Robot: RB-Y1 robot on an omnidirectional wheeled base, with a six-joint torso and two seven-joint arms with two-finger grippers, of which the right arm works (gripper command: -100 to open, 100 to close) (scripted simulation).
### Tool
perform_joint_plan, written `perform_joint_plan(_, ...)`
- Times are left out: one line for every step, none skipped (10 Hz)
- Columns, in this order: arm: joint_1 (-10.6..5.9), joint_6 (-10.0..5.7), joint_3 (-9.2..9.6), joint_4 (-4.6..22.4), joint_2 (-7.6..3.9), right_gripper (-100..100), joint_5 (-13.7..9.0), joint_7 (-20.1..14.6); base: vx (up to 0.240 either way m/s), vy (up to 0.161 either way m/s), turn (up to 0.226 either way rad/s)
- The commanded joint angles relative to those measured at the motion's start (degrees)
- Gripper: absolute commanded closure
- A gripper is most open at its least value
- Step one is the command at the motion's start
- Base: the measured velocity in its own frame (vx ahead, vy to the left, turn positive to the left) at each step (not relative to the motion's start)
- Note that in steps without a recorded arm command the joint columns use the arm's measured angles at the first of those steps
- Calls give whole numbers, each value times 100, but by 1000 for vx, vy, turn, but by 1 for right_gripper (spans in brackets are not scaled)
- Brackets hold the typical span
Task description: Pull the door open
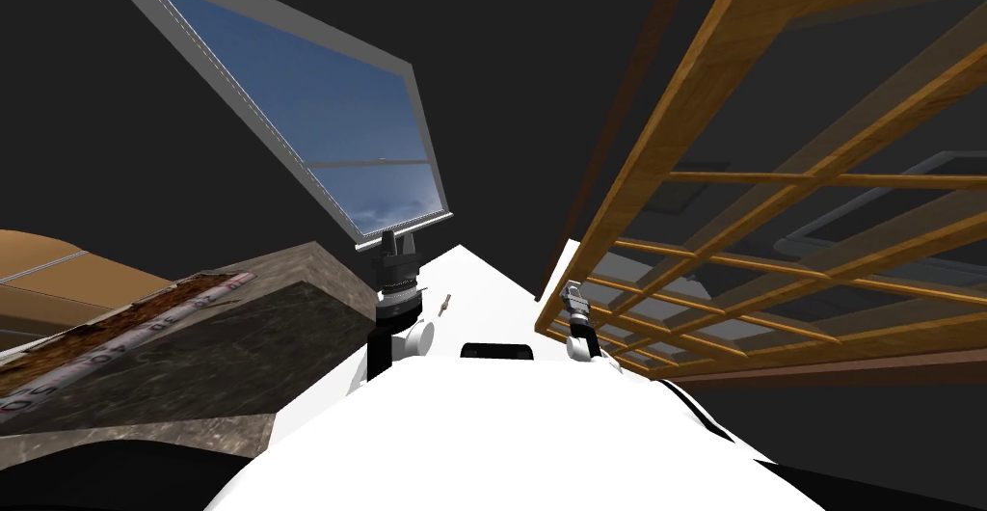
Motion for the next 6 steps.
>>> perform_joint_plan(26,-30,135,-18,-68,100,73,-152,-178,-9,96)
perform_joint_plan(38,-45,199,-27,-100,100,108,-225,-302,-39,110)
perform_joint_plan(52,-60,270,-37,-136,100,147,-305,-271,-40,97)
perform_joint_plan(52,-60,270,-37,-136,100,147,-305,-143,-10,35)
perform_joint_plan(73,-85,381,-52,-191,100,207,-430,-140,1,58)
perform_joint_plan(87,-101,455,-62,-228,100,247,-513,-163,-30,91)
